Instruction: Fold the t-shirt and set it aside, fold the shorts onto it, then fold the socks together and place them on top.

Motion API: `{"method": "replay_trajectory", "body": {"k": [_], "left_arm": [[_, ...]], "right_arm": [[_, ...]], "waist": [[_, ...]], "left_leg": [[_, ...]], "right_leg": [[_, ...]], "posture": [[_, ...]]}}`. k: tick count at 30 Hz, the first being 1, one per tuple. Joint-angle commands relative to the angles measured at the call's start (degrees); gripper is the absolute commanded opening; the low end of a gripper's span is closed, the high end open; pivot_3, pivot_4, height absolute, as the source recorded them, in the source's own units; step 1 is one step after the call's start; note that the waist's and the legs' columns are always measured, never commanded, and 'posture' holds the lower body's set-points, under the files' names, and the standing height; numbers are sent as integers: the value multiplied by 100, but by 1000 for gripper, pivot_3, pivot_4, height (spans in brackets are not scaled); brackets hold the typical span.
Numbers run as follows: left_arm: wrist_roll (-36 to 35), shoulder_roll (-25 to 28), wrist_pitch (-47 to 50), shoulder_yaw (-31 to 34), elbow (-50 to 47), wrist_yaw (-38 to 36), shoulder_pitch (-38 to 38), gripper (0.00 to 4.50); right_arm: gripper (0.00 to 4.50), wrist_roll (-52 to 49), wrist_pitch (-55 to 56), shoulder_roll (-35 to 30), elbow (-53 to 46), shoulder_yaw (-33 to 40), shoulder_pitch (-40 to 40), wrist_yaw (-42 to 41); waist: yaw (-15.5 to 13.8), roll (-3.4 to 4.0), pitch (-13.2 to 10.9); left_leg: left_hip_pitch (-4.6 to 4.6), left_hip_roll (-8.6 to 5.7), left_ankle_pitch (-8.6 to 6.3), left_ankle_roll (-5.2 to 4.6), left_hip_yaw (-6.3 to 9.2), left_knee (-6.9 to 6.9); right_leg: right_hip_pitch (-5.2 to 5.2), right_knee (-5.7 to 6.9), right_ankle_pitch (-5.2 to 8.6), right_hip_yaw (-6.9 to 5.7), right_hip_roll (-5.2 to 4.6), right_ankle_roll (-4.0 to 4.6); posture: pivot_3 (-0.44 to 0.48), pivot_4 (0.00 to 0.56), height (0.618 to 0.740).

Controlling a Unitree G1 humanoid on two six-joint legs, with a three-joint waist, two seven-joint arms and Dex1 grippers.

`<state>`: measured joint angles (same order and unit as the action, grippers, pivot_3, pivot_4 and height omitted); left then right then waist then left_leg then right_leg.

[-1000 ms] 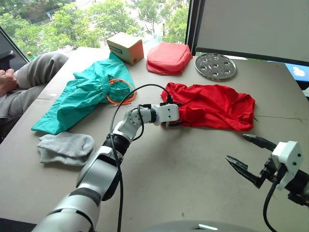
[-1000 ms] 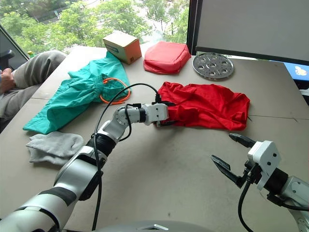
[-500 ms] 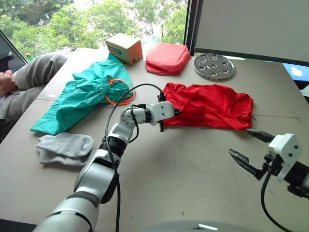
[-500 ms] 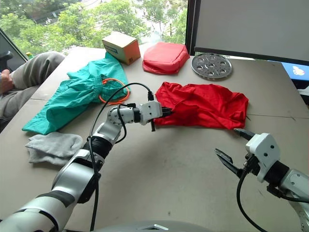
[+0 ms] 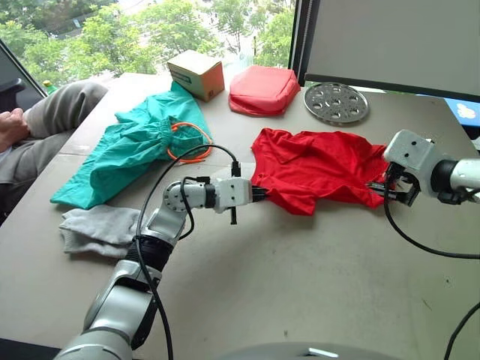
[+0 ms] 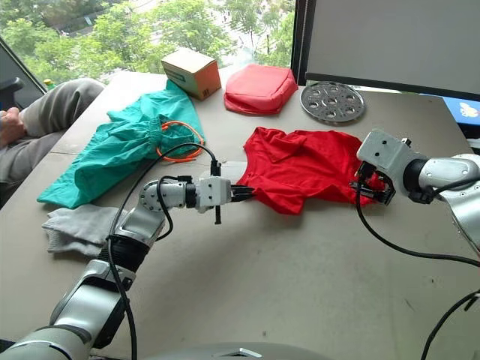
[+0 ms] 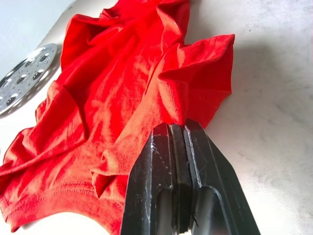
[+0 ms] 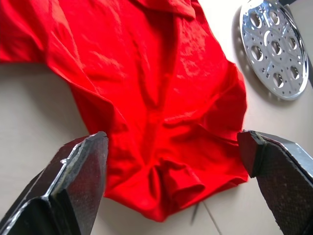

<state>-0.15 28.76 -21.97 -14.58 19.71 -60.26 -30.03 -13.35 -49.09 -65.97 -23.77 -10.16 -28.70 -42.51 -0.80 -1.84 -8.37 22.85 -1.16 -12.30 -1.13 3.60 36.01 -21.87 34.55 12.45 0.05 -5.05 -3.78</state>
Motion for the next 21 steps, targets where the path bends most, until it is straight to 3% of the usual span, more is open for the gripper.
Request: {"method": "replay_trajectory", "body": {"k": [1, 6, 9, 21], "left_arm": [[-20, 10, 280, 108, -658, 259, 155, 85], [13, 53, 534, 119, -1082, 421, 386, 85], [41, 61, 650, 115, -1252, 504, 473, 0], [128, -11, 905, 43, -1603, 763, 643, 0]], "right_arm": [[4500, 778, 232, -79, 755, -768, -669, -498], [4500, 1400, 371, 197, 1719, -1505, -1385, -1140], [3708, 1628, 363, 424, 2168, -1646, -1600, -1298], [3708, 2006, 222, 907, 3064, -1574, -1791, -1610]], "waist": [[1, 3, -2], [20, 9, -5], [24, 12, -6], [12, 18, -10]], "left_leg": [[2, -1, 0, 0, 0, 0], [1, -5, -1, -1, -5, 0], [-2, -6, 0, -1, -5, 0], [-2, -14, -1, 0, -3, 0]], "right_leg": [[0, 0, 0, 0, 0, 0], [-1, 1, -1, 4, 0, -2], [-2, 7, -4, 5, 1, -6], [-2, 8, -13, 6, 2, -21]], "posture": [[0, 150, 739], [0, 150, 739], [0, 150, 739], [0, 150, 739]]}}
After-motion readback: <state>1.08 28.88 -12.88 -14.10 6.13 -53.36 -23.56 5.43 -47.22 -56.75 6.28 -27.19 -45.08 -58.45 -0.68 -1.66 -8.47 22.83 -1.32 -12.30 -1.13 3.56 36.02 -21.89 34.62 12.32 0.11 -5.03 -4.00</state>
